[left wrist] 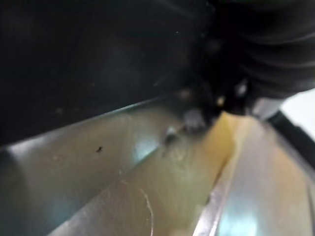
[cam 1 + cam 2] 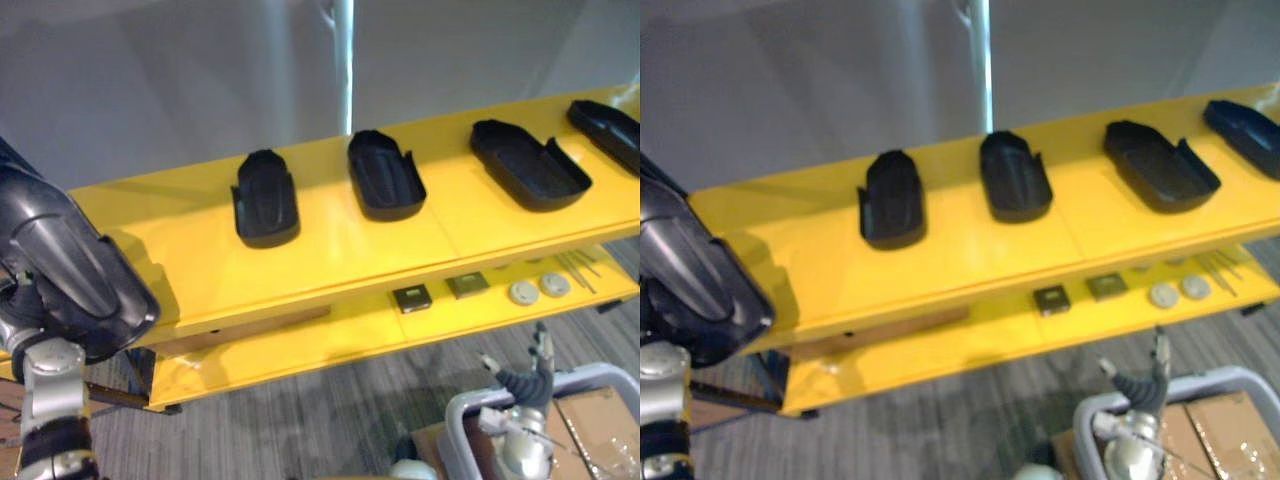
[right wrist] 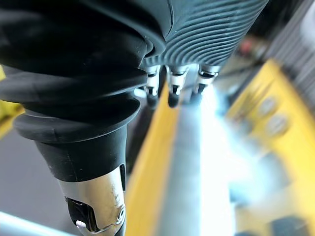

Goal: Walk over and take plastic housings, then place them on the shelf

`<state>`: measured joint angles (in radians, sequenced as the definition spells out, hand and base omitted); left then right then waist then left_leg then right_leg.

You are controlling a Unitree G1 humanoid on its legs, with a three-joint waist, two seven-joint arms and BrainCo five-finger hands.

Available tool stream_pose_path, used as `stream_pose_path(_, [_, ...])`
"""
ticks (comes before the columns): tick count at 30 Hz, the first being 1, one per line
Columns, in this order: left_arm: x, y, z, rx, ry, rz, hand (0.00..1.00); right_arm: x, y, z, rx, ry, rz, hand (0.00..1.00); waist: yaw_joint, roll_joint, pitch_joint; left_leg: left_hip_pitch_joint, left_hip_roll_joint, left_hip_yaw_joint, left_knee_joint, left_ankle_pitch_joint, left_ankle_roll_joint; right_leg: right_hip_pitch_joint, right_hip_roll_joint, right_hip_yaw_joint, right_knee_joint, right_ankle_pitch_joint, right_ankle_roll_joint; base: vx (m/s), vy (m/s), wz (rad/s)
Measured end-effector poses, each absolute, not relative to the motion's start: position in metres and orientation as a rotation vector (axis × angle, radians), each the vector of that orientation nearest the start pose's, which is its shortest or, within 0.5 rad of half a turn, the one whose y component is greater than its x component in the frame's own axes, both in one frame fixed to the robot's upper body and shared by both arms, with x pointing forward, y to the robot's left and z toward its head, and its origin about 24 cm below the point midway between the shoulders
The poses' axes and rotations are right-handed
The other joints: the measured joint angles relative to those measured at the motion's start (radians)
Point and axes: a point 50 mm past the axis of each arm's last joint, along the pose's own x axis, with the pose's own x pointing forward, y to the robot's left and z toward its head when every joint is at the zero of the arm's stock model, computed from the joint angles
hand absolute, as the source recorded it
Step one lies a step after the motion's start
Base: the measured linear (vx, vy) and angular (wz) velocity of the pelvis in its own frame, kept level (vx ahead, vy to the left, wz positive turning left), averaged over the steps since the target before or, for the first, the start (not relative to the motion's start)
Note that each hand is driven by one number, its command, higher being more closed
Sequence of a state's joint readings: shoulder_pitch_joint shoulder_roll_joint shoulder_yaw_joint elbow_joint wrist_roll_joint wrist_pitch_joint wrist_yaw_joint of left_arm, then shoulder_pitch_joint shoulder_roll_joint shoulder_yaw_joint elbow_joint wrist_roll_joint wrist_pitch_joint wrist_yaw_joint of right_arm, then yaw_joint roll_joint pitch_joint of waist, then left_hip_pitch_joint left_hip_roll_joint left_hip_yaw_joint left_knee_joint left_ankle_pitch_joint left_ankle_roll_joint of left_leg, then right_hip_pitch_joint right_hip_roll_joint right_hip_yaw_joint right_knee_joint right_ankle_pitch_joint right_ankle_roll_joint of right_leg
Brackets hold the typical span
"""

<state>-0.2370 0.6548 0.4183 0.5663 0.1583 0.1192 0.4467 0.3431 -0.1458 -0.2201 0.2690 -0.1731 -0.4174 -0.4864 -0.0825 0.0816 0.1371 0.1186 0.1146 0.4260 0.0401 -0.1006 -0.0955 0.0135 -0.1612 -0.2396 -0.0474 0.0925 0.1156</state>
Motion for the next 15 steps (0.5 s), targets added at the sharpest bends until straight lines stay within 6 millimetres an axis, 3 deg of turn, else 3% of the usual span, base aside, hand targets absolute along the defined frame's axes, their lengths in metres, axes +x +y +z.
stream_pose_path(4, [0.255,0.413,0.106,0.706,0.282,0.943,1.0,0.13,-0.273,-0.033,-0.452,0.164,-0.681,0.0,-0.032,0.012,0.026,-0.02,0.002,0.022,0.006,0.0,-0.001,-0.037,0.003,0.028,0.016,0.002,-0.003,-0.08,-0.022,-0.17])
stream_pose_path(11, [0.294,0.404,0.144,0.711,0.281,0.888,1.0,0.132,-0.271,-0.032,-0.456,0.148,-0.663,0.0,-0.077,-0.019,0.12,-0.071,0.006,0.028,0.029,0.002,-0.003,-0.105,0.003,0.051,0.06,0.004,-0.009,-0.08,-0.032,-0.06])
stream_pose_path(15, [0.305,0.403,0.161,0.727,0.309,0.869,1.0,0.146,-0.259,-0.027,-0.433,0.087,-0.61,0.0,-0.09,-0.018,0.165,-0.104,0.011,0.025,0.042,0.002,-0.003,-0.15,0.003,0.053,0.087,0.001,-0.015,-0.02,-0.029,0.02])
